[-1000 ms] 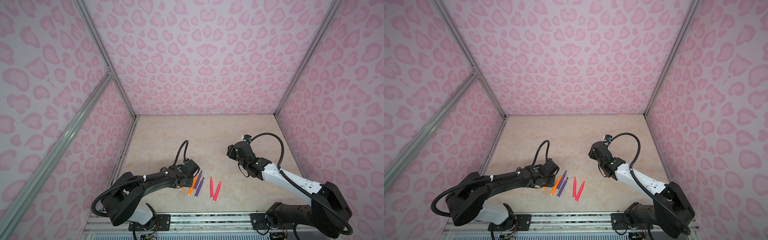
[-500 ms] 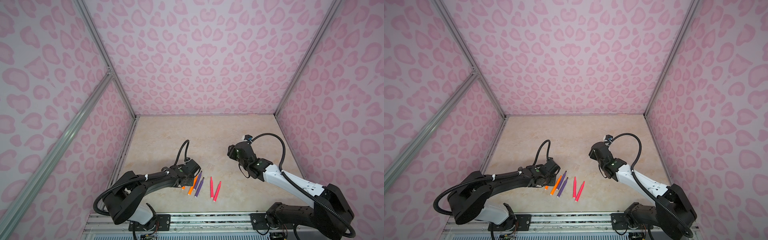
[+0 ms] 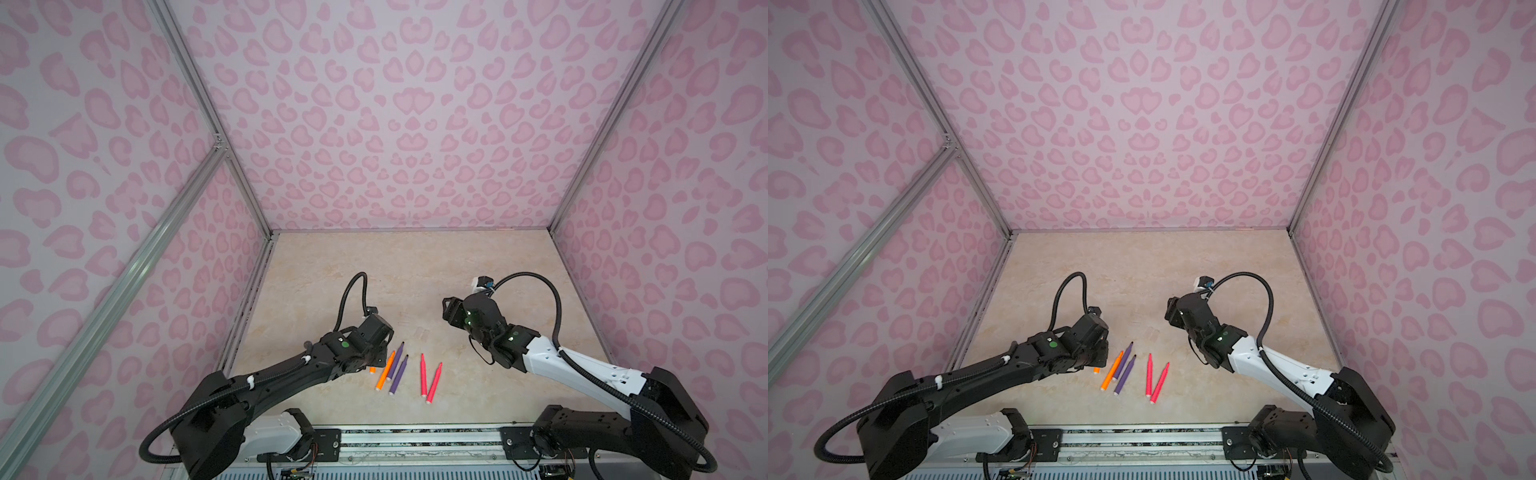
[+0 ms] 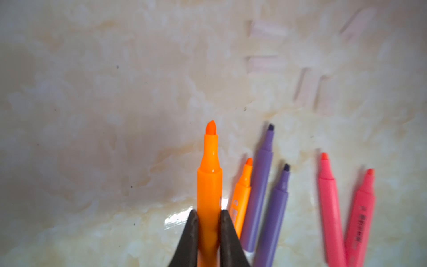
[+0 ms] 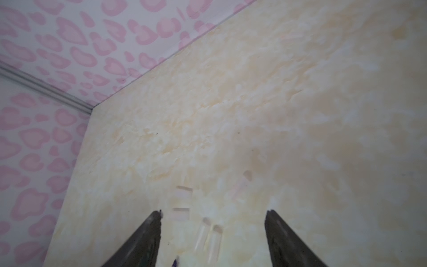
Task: Insert pens into pen caps
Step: Pick up a pen from the center of the table.
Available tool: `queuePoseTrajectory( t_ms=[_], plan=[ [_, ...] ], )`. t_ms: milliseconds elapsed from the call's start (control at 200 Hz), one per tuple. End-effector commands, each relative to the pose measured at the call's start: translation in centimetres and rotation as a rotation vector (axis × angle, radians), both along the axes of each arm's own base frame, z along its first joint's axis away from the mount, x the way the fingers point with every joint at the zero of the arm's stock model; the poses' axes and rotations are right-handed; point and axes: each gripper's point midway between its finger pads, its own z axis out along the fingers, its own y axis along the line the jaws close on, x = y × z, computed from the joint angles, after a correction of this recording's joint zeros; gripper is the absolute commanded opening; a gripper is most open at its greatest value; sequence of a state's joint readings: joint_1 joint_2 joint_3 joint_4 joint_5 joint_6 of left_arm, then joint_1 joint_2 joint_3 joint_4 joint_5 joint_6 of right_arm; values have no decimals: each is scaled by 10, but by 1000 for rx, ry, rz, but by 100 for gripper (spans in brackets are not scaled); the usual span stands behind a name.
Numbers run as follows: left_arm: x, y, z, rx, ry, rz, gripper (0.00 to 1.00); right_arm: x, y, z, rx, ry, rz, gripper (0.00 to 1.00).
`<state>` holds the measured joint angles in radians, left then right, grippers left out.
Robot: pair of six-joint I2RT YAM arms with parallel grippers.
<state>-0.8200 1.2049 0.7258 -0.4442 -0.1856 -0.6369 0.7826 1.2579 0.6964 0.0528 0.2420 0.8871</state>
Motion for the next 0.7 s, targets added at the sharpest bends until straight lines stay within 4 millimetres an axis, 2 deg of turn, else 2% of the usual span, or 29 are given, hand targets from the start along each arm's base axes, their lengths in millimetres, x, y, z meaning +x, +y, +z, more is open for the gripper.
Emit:
queuePoseTrajectory(
  t_ms=[0,80,170,260,320,495,695],
  plan=[
    [18,-22,48,-144,-136,-47,4,-10,45,25,159,-67,68,72],
    [24,-31,68,-221,-170,-76,4,-27,76,35,238,-89,158,71],
    [28,-36,79,-246,-183,-87,3,-40,97,46,298,-104,226,70],
    [27,-41,85,-272,-192,-111,3,-48,103,53,328,-122,247,69],
    [25,-42,87,-286,-198,-122,3,-49,107,56,340,-126,259,64],
    [17,-49,100,-356,-236,-180,3,-48,128,52,362,-94,310,58],
    [10,-56,100,-385,-226,-238,3,-45,145,48,353,-81,348,58]
  ],
)
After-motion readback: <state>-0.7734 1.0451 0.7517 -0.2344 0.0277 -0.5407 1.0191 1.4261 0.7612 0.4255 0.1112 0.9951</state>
